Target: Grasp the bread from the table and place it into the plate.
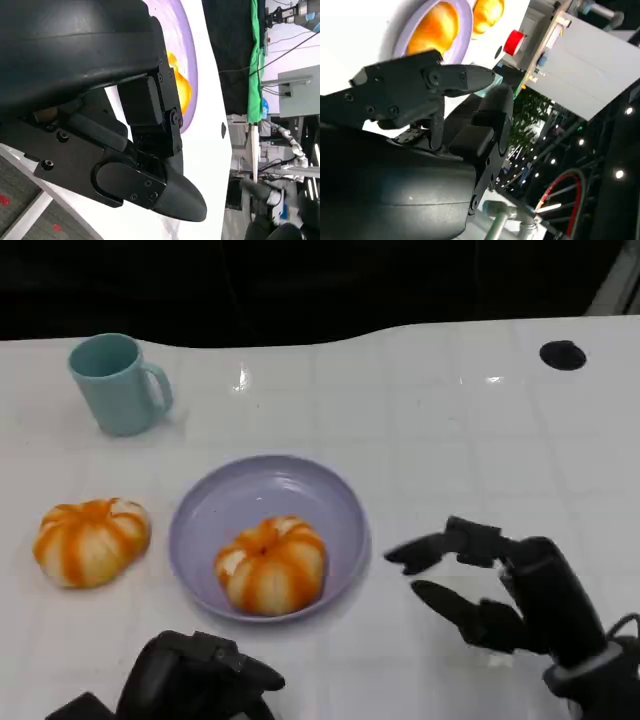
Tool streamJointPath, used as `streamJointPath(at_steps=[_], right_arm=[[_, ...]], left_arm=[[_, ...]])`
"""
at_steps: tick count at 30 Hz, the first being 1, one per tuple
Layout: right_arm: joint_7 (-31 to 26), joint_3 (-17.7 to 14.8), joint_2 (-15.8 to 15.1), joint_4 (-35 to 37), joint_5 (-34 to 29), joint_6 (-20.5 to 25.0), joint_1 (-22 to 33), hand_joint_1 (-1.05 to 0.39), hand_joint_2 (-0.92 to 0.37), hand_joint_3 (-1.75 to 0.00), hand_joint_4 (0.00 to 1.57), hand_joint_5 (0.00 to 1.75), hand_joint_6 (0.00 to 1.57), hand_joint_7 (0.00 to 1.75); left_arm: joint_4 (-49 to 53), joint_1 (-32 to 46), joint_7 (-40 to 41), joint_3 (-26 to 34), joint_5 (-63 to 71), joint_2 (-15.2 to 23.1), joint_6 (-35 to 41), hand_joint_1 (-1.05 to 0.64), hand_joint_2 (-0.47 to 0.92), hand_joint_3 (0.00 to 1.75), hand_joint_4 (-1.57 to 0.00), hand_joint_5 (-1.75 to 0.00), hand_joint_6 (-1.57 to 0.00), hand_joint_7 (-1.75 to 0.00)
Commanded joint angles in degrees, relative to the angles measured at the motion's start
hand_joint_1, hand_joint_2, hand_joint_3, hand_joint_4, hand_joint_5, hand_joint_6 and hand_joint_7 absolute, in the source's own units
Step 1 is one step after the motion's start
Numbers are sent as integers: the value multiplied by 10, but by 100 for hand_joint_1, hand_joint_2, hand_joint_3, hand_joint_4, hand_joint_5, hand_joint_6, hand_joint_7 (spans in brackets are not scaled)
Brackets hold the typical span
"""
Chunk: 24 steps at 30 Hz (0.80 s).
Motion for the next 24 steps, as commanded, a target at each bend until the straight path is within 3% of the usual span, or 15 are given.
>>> streamJointPath(at_steps=[1,8,12,24], right_arm=[[26,-20,-4,-23,41,-16,35,-21,-37,-135,84,141,87,113],[54,-45,-9,-41,55,-30,77,-17,-30,-150,92,160,90,136],[62,-59,-7,-42,59,-40,93,-17,-31,-147,92,172,87,145],[86,-67,12,-61,64,-19,130,-15,-26,-155,91,175,83,153]], left_arm=[[-6,8,-6,3,-11,12,6,-105,91,0,-140,-82,-157,-21],[-9,8,-16,9,-20,17,9,-105,91,0,-140,-82,-157,-21],[-12,8,-21,10,-26,20,11,-105,91,0,-140,-82,-157,-20],[-4,-2,-35,21,-40,36,18,-105,91,0,-140,-83,-157,-20]])
